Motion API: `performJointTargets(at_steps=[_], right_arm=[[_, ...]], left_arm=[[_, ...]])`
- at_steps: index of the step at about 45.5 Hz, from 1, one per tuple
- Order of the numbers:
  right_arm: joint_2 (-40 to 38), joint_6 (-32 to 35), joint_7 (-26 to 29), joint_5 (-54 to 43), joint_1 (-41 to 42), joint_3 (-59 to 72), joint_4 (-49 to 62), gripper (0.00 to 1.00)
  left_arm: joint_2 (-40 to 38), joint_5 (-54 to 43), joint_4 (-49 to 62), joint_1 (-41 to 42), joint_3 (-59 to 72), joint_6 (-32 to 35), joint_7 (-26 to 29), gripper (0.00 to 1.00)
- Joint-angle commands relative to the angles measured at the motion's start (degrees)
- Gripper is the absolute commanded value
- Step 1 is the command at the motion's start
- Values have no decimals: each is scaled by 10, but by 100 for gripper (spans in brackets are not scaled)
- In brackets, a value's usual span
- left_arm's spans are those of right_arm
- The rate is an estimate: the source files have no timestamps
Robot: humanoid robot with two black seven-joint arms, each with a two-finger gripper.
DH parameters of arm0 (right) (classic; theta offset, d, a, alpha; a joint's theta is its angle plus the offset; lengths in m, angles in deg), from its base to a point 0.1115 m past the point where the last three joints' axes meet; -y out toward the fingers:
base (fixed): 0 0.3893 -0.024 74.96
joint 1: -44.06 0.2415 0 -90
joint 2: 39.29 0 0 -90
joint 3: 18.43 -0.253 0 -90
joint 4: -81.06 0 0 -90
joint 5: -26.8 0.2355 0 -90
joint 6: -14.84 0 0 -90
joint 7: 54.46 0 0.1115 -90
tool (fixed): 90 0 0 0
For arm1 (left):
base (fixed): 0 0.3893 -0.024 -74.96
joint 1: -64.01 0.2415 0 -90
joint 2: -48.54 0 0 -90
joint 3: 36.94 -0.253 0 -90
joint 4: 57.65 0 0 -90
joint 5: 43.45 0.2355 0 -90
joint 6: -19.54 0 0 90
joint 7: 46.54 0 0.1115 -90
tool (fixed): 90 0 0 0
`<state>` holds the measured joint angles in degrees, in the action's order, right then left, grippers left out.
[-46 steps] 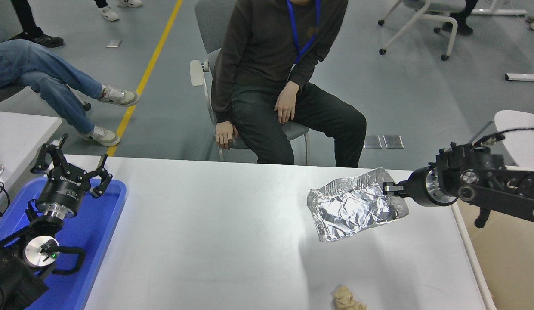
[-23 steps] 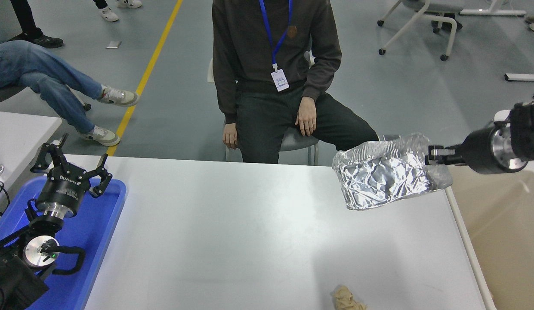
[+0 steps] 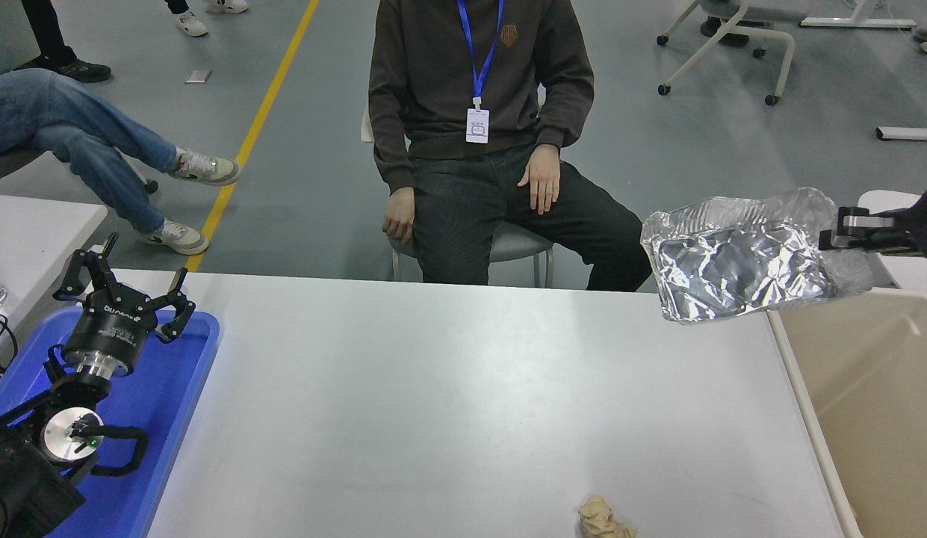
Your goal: Clean the table surface
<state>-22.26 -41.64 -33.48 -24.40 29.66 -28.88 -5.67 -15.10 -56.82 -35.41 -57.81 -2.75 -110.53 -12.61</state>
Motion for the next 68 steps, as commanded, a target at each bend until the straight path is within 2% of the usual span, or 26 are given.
performJointTargets(at_steps=[1,9,16,30,43,52,56,68], right_arm=[[-37,-21,-6,9,-33,1,53,0],[-36,-49,-14,47,-80,1,125,0],[-30,-71,-80,58,-129,0,221,0],[-13,-72,-155,104,-205,0,357,0],[37,-80,-179,157,-288,-2,457,0],[77,-138,-188,168,-342,-5,473,0],[95,-159,-184,210,-381,-7,473,0],[144,-202,-183,286,-428,-7,503,0]], left_arm=[[0,0,0,0,0,0,0,100],[0,0,0,0,0,0,0,100],[0,0,0,0,0,0,0,100],[0,0,0,0,0,0,0,100],[0,0,0,0,0,0,0,100],[0,0,0,0,0,0,0,100],[0,0,0,0,0,0,0,100],[0,0,0,0,-1,0,0,100]])
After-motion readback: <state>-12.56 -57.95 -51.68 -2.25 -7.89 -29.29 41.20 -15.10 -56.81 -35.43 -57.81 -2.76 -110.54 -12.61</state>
